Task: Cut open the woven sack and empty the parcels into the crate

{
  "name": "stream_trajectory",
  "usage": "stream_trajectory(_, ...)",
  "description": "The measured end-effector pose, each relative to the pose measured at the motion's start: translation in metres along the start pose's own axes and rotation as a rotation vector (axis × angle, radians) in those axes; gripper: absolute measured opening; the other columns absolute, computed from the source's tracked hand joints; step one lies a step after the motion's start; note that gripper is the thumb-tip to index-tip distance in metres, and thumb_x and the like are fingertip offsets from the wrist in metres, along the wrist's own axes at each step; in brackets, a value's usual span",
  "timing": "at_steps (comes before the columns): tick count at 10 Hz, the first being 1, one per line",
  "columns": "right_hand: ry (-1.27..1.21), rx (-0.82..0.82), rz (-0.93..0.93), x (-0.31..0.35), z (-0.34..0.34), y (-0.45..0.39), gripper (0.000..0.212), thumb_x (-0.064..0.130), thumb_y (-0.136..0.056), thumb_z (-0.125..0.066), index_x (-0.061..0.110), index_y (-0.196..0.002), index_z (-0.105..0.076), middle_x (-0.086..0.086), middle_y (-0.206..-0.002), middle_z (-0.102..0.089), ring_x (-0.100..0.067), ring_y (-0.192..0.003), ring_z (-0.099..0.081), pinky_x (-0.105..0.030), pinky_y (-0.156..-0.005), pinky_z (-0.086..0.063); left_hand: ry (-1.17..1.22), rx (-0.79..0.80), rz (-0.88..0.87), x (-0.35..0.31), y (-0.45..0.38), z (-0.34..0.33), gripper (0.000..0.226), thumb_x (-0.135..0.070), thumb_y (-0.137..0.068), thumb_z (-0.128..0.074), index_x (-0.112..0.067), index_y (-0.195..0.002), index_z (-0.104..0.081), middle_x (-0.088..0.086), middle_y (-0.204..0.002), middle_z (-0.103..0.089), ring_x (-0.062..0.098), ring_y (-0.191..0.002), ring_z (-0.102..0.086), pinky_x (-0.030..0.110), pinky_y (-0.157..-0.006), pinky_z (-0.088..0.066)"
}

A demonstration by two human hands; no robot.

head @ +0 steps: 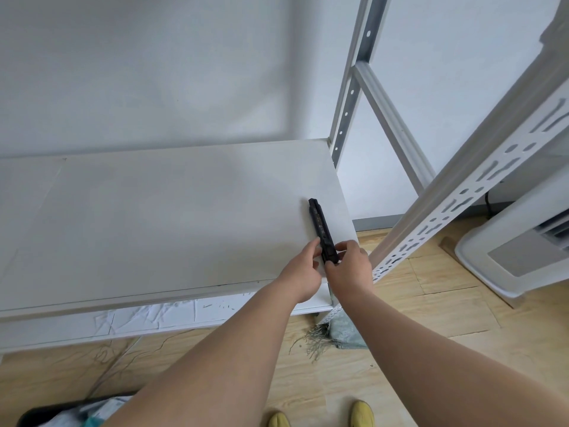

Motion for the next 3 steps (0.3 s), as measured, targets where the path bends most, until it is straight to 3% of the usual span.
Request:
stream_trajectory(2,-0.044,0.071,0.028,-0.0005,-0.0018,-0.0065,0.041,0.007,-0.084,-0.058,0.017,-0.123,-0.053,-0.003,-0.118,-0.061,-0.02,-0.103,-0.06,-0.024,-0.072,-0.038,-0.124,0.066,0.03,-0.0031,-0.0053,0.0024,0.076,0.001,-0.092,-0.038,-0.033,-0.153,-0.009,0.001,-0.152,-0.036,0.024,-0.13,-0.044,0.033,-0.105,-0.04)
stream_trajectory(3,-0.05,0.071,0.051,0.0001,-0.0008,-0.003,0.046,0.01,-0.085,-0.058,0.018,-0.129,-0.05,-0.003,-0.126,-0.058,-0.02,-0.108,-0.06,-0.025,-0.077,-0.04,-0.127,0.007,-0.008,-0.004,-0.0044,0.0,0.075,-0.002,-0.093,-0.041,-0.033,-0.153,-0.01,0.001,-0.154,-0.033,0.023,-0.134,-0.041,0.034,-0.109,-0.036)
Point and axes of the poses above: each hand's wrist, its own y-axis away from the middle knuckle, its own z-axis out of the back of the hand, x = y × z, the point moved 4 cm from there along -y, towards the middle knuckle
